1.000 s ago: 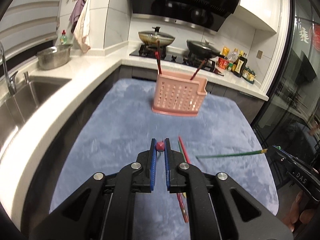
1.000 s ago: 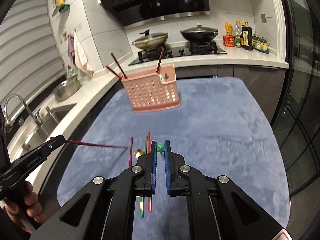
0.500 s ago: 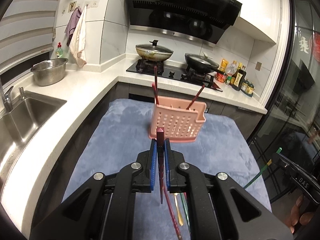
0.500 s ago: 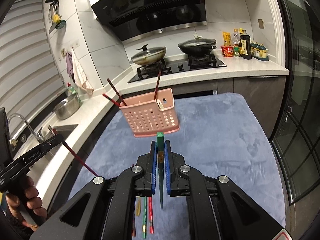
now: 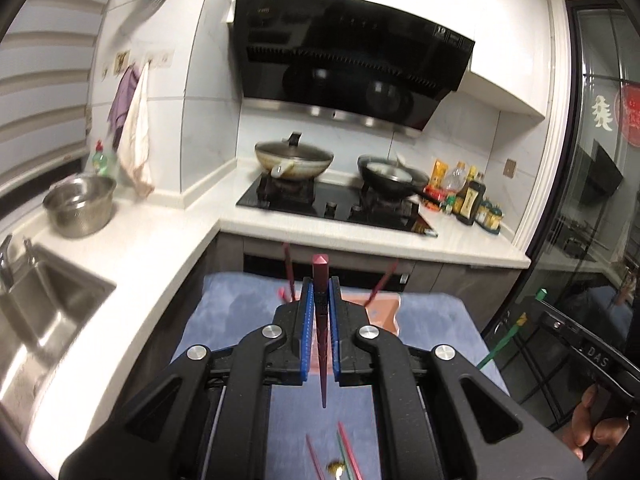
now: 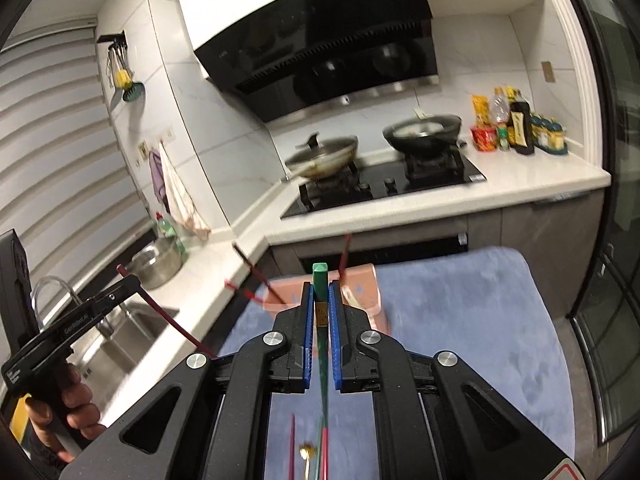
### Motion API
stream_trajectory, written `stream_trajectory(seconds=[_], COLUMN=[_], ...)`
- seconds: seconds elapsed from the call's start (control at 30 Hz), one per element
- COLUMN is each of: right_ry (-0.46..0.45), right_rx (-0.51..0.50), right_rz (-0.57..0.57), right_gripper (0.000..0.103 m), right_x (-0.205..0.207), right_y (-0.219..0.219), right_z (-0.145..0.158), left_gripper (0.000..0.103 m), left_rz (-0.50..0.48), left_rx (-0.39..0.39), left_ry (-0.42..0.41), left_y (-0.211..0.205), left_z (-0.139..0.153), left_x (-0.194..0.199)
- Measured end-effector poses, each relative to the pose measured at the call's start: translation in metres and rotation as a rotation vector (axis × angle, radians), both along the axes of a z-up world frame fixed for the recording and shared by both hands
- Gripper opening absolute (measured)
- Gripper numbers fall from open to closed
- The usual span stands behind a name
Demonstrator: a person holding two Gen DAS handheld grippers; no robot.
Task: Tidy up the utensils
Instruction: 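Lift both chopsticks and carry them over the pink basket, then lower both chopsticks into the basket and open both tools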
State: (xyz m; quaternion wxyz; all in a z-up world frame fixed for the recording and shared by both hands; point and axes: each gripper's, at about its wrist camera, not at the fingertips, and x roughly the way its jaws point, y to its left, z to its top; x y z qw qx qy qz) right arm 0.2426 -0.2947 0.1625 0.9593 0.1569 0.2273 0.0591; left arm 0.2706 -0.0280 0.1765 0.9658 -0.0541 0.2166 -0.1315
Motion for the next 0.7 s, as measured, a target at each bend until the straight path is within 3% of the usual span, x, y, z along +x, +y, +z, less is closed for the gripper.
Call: stream_trajectory(seconds=[0.2,0.4,0.7], right_ry=[-0.061,-0.109,-0.075], right_rx=[0.000,-0.011,-0.012], right_rz=[-0.012,-0.023,-0.023], right_gripper=[0.007,0.007,0.007], right_x=[0.046,0.088,0.138], right_y=[0.000,0.006,0.012], right_z=[0.030,0.046,0.025], left_gripper=[0.007,0.007,0.007], left_rz=[-0.005,0.005,0.034], left_rx=[-0.009,-0.026,-0.009], left_ry=[-0.056,-0.083,-0.082], left_y=[-0.012,-0.021,-0.027], left_z=[0.029,0.037,0.020], left_x=[0.037,0.072,0.115])
